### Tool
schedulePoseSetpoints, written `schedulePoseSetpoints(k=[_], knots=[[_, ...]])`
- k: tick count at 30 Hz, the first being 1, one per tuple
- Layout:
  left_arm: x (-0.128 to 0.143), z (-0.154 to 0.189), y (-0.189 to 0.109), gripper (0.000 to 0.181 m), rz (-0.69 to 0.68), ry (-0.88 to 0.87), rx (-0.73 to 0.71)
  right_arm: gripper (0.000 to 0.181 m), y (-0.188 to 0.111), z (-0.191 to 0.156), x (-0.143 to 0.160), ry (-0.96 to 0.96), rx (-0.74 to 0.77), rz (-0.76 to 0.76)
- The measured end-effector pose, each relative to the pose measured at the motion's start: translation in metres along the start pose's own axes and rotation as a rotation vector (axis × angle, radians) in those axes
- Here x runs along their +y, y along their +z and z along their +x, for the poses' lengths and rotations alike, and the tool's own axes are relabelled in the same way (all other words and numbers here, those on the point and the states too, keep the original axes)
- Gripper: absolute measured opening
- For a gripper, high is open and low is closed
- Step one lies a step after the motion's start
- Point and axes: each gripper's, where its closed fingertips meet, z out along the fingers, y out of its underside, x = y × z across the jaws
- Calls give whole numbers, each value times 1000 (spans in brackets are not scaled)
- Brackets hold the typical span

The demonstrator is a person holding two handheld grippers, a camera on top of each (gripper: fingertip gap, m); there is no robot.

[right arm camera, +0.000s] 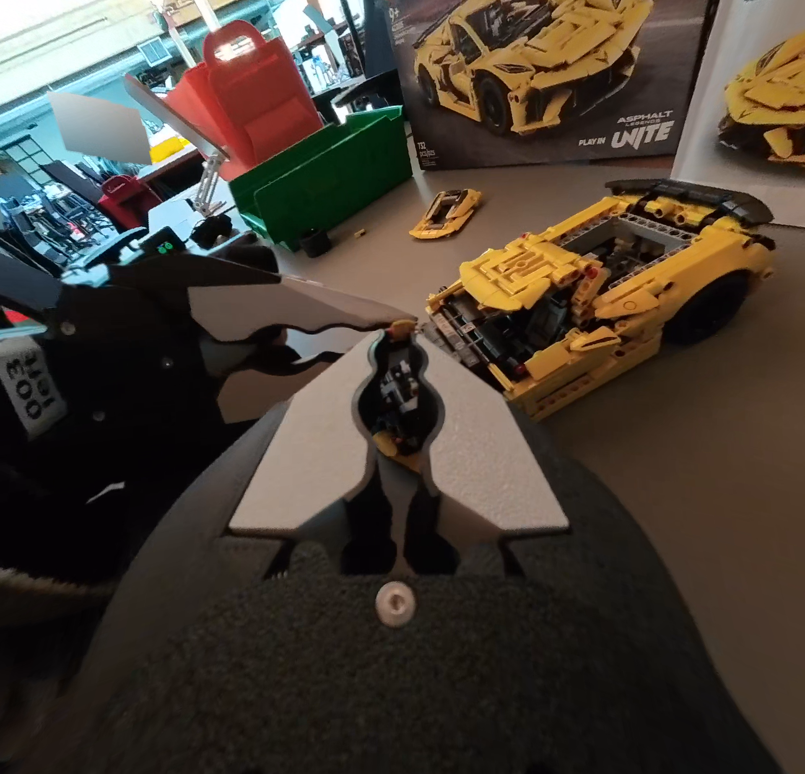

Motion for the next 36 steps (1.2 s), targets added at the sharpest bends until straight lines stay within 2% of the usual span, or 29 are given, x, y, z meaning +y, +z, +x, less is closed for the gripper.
schedulePoseSetpoints(k=[4,12,14,17,18,20,24,27,29,32,36], knots=[[1,-1,-1,5,-24,61,-39,5,0,1,-1,-57,49,11],[-10,-4,-7,5,50,86,-65,8,-4,-7,-6,107,-150,53],[-14,-4,-9,6,100,-3,-34,8,-7,-10,-8,105,-182,63],[-14,3,-7,9,161,-265,140,8,-8,-8,-4,102,-201,31],[-14,3,-8,15,177,-335,188,9,-9,-9,-4,91,-210,22],[-16,6,-10,17,211,-406,265,8,-10,-12,-3,85,-238,16],[-19,8,-11,9,226,-351,241,9,-12,-16,-6,142,-288,30],[-25,5,-19,5,283,-481,330,13,-18,-26,-12,154,-357,61],[-27,2,-21,5,306,-549,371,16,-17,-29,-15,95,-344,89],[-23,2,-19,5,278,-493,322,11,-13,-24,-13,4,-271,113],[-21,3,-16,4,250,-433,276,8,-12,-20,-11,51,-281,102]])
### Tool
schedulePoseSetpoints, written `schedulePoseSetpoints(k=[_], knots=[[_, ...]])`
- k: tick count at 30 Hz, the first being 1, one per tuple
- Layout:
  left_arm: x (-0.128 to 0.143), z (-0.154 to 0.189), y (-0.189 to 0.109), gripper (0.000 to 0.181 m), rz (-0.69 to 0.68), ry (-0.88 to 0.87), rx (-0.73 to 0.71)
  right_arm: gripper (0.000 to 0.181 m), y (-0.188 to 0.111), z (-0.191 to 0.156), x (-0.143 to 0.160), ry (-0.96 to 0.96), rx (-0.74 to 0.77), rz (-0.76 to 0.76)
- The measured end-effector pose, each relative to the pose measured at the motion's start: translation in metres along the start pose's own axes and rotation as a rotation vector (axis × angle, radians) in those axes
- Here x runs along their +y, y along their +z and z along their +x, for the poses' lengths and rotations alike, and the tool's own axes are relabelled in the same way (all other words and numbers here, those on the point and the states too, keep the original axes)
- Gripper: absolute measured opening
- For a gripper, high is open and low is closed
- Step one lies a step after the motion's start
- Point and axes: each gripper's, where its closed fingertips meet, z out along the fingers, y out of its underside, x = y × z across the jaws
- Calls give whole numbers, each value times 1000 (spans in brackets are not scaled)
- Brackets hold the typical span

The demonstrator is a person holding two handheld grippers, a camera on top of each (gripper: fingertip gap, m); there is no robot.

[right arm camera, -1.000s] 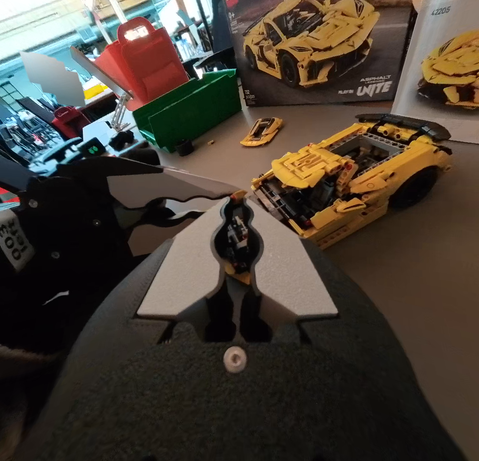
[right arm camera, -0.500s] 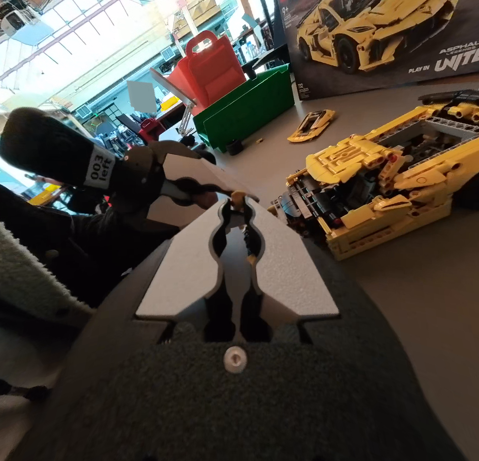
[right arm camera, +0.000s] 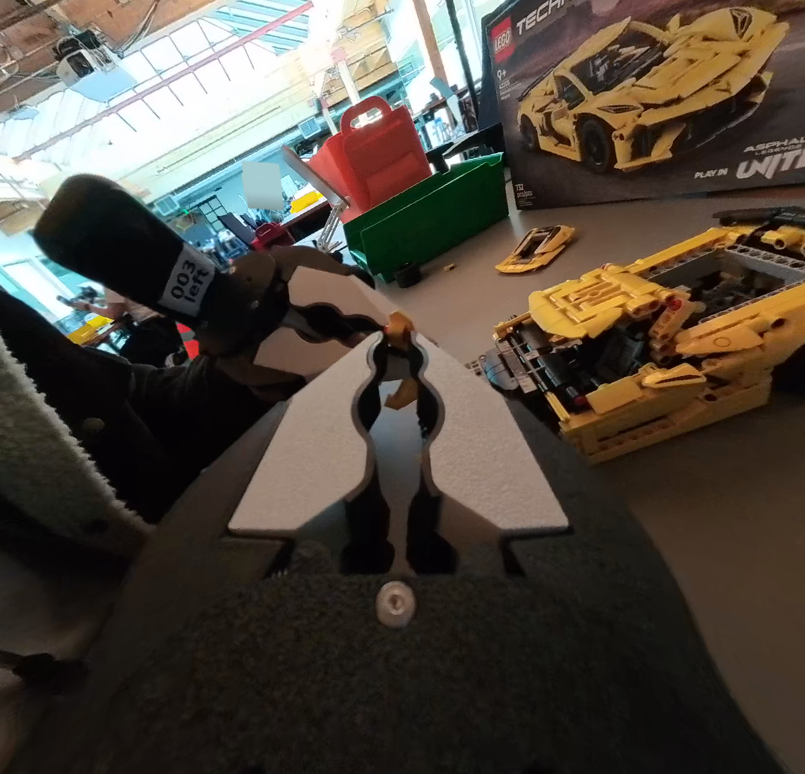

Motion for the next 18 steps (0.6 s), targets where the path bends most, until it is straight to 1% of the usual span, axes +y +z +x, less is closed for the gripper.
schedulePoseSetpoints(k=[4,7,9,11,13,15,18], knots=[[0,-4,0,5,-28,144,-98,7,-1,-1,0,86,-24,-5],[5,-4,2,5,-57,158,-106,7,0,2,4,124,-19,-23],[2,-5,1,5,-51,203,-136,7,0,0,1,134,-33,-9],[5,-5,2,5,-71,230,-145,8,0,2,4,141,-21,-22],[5,-5,2,5,-69,223,-143,11,1,1,2,148,-30,-12],[6,-5,2,5,-76,220,-149,10,2,3,3,141,-12,-9],[5,-6,2,5,-96,285,-190,9,1,3,3,137,-10,-16]])
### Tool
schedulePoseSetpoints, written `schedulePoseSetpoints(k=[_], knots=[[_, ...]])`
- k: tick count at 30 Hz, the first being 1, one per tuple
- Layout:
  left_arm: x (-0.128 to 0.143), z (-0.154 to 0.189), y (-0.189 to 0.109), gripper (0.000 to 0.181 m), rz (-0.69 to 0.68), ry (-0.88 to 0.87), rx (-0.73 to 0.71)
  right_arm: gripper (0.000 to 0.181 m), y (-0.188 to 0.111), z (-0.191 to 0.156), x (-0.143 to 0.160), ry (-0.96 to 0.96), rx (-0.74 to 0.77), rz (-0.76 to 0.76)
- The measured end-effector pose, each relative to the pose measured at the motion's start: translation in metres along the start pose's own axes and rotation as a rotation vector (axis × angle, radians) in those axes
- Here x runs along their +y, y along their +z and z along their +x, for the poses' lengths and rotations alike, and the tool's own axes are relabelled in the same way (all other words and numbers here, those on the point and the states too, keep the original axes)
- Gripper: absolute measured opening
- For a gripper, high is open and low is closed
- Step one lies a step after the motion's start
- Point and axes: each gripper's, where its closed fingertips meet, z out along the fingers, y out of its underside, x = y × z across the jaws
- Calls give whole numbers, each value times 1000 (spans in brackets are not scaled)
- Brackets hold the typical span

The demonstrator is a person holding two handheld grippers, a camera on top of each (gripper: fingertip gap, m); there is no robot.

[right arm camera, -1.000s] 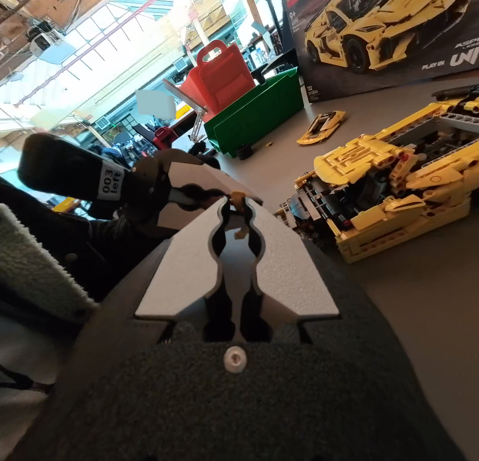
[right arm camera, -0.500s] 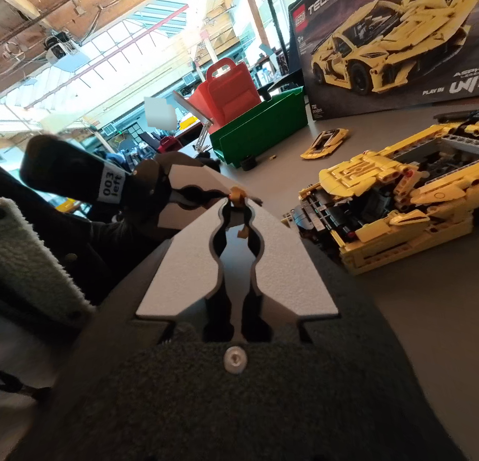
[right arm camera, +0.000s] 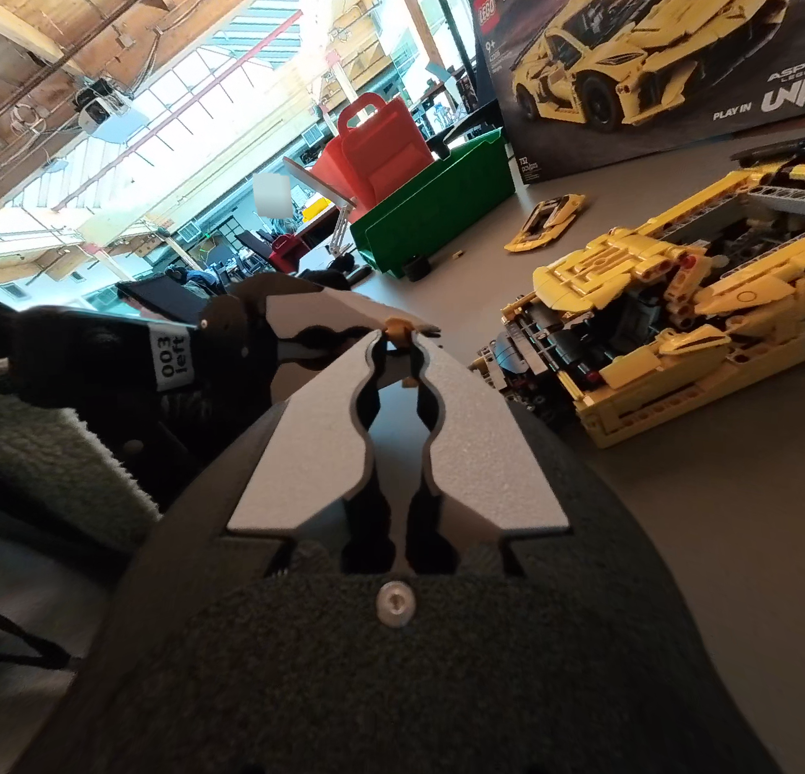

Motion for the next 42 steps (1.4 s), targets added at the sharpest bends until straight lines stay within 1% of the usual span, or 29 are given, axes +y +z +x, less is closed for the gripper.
schedulePoseSetpoints(k=[3,6,10,11,14,16,17,18,19,20,22,23,25,27,28,29,32,36,41,42], knots=[[3,0,0,4,-24,20,-8,8,2,2,2,-27,17,-14],[8,0,2,4,-69,64,-25,8,3,7,5,-94,93,-43],[10,-2,2,3,-96,119,-67,7,4,10,5,-162,156,-45],[10,-4,2,3,-99,146,-87,7,5,9,4,-176,154,-39],[8,-5,1,3,-95,174,-107,7,4,7,3,-112,101,-22],[6,-5,1,3,-81,182,-115,7,3,6,2,-127,103,-20],[5,-2,2,4,-51,127,-78,7,1,6,3,-156,97,-29],[5,4,4,5,-16,13,12,7,-2,8,7,-195,96,-79],[6,13,5,6,7,-129,137,7,-4,11,12,-217,88,-131],[4,16,2,8,36,-262,243,7,-7,7,14,-234,48,-148],[-5,13,-6,31,115,-476,398,7,-13,-3,13,-280,-13,-157],[-6,18,-10,35,131,-552,501,7,-15,-11,15,-296,-62,-170],[-10,32,-19,36,145,-634,676,7,-16,-21,18,-296,-131,-176],[-16,36,-25,32,174,-647,733,8,-16,-30,20,-317,-174,-178],[-17,39,-28,22,184,-633,754,8,-16,-30,21,-329,-173,-183],[-18,41,-30,16,192,-617,762,8,-16,-31,22,-334,-181,-182],[-20,43,-32,15,211,-519,724,8,-17,-33,21,-274,-205,-184],[-11,41,-24,15,163,-401,614,8,-13,-23,22,-251,-149,-191],[-6,37,-20,14,130,-367,546,6,-14,-15,22,-187,-127,-193],[-6,33,-19,15,135,-368,520,0,-15,-5,23,-192,-67,-205]])
